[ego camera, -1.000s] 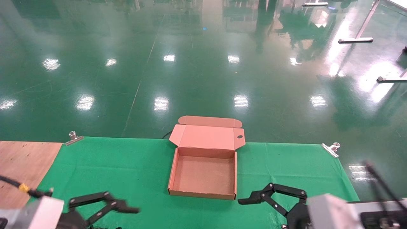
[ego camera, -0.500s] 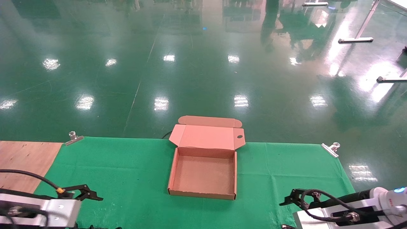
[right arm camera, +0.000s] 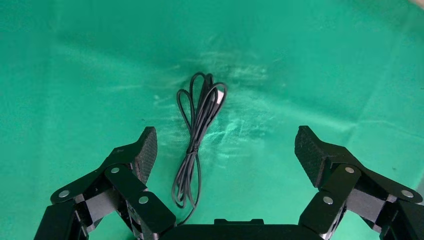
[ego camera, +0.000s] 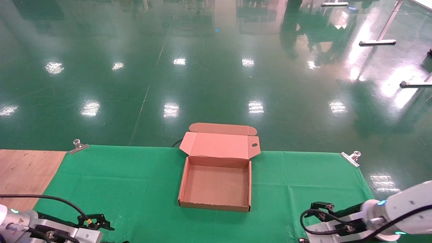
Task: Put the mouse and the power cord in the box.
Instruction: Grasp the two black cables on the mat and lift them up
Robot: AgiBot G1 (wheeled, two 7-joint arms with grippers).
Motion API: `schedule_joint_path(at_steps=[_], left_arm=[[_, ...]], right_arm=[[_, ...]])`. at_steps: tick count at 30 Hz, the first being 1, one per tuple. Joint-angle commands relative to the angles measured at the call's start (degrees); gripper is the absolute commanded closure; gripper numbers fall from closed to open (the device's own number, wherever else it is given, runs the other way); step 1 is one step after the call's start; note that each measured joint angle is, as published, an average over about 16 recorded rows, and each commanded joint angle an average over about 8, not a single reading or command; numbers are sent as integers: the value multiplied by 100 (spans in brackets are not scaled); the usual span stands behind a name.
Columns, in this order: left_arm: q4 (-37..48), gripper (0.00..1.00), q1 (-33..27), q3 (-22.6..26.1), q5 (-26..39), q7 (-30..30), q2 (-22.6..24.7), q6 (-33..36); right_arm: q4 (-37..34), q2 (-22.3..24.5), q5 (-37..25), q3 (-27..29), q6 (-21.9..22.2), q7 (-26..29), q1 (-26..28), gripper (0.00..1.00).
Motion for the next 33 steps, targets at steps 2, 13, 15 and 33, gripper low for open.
schedule_joint_path(at_steps=[2, 13, 15, 33], left_arm=[[491, 0, -93, 79, 169, 319, 187, -147], [2043, 0, -407, 31, 121, 1140, 668, -458], [2253, 0, -458, 12, 88, 1254, 712, -452], [3333, 100, -764, 23, 106, 1860, 921, -512]], right_arm=[[-414, -219, -163, -89, 164, -207, 39, 0], [-1798, -586, -159, -145, 494, -963, 143, 0], [-2017, -625, -118, -129, 544, -1088, 162, 0], [-3235, -896, 95, -44, 761, -1942, 395, 96]])
